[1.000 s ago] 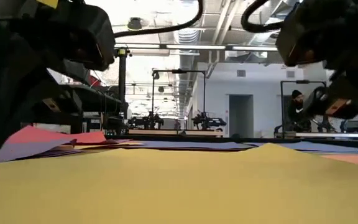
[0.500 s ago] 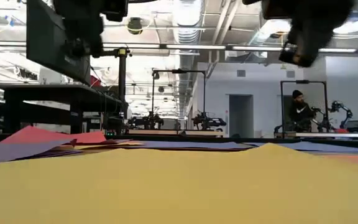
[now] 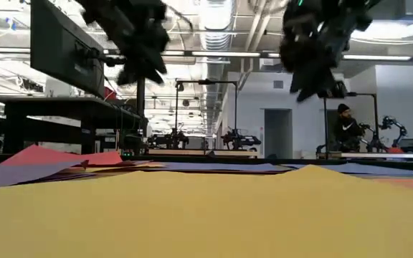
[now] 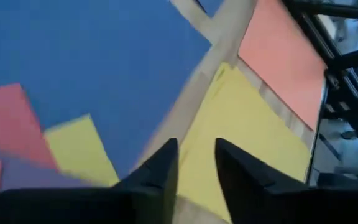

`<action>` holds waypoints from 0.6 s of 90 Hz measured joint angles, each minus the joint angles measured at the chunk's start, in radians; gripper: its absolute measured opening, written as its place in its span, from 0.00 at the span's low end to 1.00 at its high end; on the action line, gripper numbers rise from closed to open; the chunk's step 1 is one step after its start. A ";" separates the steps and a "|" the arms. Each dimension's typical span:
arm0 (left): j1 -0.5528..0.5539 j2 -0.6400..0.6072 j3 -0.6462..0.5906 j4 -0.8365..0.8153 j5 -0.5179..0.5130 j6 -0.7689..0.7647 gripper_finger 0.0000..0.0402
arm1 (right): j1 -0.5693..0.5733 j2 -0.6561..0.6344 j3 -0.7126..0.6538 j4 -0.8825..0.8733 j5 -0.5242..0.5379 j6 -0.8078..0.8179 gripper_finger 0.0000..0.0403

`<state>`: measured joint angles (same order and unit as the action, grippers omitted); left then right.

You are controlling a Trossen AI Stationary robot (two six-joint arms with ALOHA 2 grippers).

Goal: Organize paper
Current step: Stack the blue paper on top of the blue paper

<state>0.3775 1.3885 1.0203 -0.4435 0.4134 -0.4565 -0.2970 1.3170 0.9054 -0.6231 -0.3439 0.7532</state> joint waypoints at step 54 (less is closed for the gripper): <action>0.023 0.527 0.214 0.174 0.053 0.321 0.36 | 0.098 0.292 0.000 0.117 -0.024 0.192 0.44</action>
<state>0.4006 1.9155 1.2345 -0.2692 0.4664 -0.1352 -0.1989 1.6092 0.9054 -0.5063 -0.3683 0.9455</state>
